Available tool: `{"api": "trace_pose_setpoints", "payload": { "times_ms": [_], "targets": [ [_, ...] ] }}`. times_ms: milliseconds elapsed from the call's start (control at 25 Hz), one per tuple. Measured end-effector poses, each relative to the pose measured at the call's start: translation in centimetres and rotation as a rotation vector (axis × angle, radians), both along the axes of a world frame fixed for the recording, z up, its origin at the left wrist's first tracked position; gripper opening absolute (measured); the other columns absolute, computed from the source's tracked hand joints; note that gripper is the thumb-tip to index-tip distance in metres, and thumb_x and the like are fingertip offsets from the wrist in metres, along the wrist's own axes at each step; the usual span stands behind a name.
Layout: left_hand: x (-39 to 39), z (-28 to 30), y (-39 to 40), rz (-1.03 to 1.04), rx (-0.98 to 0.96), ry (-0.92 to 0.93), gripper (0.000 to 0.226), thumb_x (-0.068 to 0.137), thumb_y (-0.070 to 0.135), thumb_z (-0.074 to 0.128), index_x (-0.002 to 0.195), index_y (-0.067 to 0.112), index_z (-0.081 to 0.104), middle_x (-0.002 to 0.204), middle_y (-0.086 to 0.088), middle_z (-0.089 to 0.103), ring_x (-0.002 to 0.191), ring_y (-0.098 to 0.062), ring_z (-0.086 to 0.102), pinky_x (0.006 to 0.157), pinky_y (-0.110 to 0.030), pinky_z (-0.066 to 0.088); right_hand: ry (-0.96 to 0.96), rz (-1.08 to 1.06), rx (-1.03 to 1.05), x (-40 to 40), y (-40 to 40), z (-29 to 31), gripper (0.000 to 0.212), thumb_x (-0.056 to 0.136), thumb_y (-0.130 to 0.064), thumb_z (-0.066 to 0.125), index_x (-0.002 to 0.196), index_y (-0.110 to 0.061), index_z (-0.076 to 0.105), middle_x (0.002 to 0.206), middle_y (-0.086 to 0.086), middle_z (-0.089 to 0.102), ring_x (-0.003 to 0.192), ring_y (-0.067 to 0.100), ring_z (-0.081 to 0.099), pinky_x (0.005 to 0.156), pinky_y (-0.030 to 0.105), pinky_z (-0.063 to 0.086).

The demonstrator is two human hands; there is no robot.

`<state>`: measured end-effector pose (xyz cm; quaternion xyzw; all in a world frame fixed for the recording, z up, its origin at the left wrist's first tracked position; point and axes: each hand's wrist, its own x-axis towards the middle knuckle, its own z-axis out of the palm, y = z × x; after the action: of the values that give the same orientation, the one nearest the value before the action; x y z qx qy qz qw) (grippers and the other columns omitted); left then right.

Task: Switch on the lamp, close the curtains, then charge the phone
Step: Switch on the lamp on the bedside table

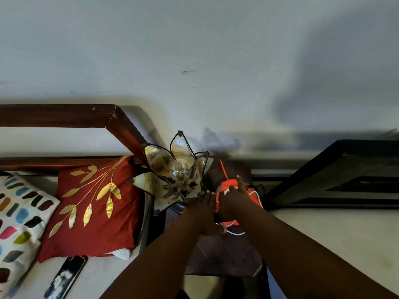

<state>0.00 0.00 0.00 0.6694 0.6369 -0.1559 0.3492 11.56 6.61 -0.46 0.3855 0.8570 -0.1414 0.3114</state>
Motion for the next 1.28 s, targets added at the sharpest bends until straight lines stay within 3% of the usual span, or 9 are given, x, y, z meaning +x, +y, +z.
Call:
{"api": "trace_pose_setpoints", "payload": {
  "times_ms": [80,200,360,680,1000,1160,1280],
  "targets": [
    [0.3,0.1,0.2,-0.005,0.041,0.019,0.111,0.078,0.064,0.057,0.15,0.006,-0.005,0.16,-0.015,-0.002,0.148,-0.027,-0.001,0.118,-0.04,0.005,-0.012,-0.005,-0.028,-0.1,0.4,0.3,0.077,0.075,-0.065,0.046,0.133,-0.013,0.05,0.135,0.013,0.055,0.134,0.033,0.038,0.109,0.062,-0.018],
    [0.5,0.2,0.2,0.0,0.103,0.049,0.108,0.078,0.065,0.054,0.151,0.007,-0.002,0.16,-0.014,0.001,0.148,-0.027,0.002,0.119,-0.039,0.004,0.025,-0.03,-0.091,-0.1,0.7,0.2,0.074,0.071,-0.056,0.05,0.135,-0.018,0.048,0.139,0.012,0.051,0.137,0.034,0.033,0.108,0.064,-0.016],
    [0.5,1.0,-0.4,0.001,0.066,0.068,0.108,0.08,0.064,0.054,0.15,0.008,-0.005,0.16,-0.015,-0.003,0.148,-0.029,-0.001,0.118,-0.039,0.0,0.093,-0.079,-0.069,1.2,0.1,0.0,0.085,0.07,-0.063,0.048,0.144,-0.024,0.033,0.152,0.012,0.034,0.144,0.034,0.017,0.111,0.062,-0.011],
    [0.8,5.1,-1.6,0.009,0.029,0.021,0.115,0.078,0.07,0.053,0.15,0.005,-0.008,0.16,-0.016,-0.006,0.148,-0.03,-0.004,0.119,-0.044,0.001,0.159,-0.32,0.057,2.4,-2.6,4.2,0.086,0.078,-0.069,0.042,0.148,-0.021,0.027,0.158,0.008,0.022,0.147,0.032,0.004,0.115,0.056,-0.005],
    [2.2,11.7,-4.7,-0.116,0.074,-0.007,0.119,0.075,0.077,0.049,0.149,0.007,-0.011,0.16,-0.012,-0.009,0.148,-0.028,-0.005,0.119,-0.041,0.001,0.125,-0.441,0.207,4.3,-7.3,12.5,0.092,0.08,-0.072,0.044,0.151,-0.021,0.015,0.162,0.009,0.005,0.148,0.031,-0.003,0.116,0.055,0.0],
    [2.3,16.5,-4.7,-0.2,0.125,-0.033,0.111,0.075,0.073,0.054,0.151,0.015,-0.003,0.161,-0.011,0.0,0.148,-0.029,0.004,0.12,-0.042,0.009,0.142,-0.439,0.303,5.0,-8.4,18.4,0.093,0.082,-0.07,0.046,0.152,-0.021,0.012,0.162,0.009,-0.003,0.148,0.032,-0.005,0.117,0.051,0.004],
    [2.6,20.8,-3.6,-0.176,0.22,-0.089,0.108,0.074,0.07,0.06,0.151,0.016,0.007,0.157,-0.015,0.019,0.144,-0.034,0.019,0.115,-0.044,0.022,0.177,-0.457,0.374,6.4,-8.2,23.4,0.094,0.082,-0.072,0.043,0.152,-0.02,0.009,0.162,0.009,-0.005,0.147,0.033,-0.006,0.117,0.051,0.006]
  ]
}}
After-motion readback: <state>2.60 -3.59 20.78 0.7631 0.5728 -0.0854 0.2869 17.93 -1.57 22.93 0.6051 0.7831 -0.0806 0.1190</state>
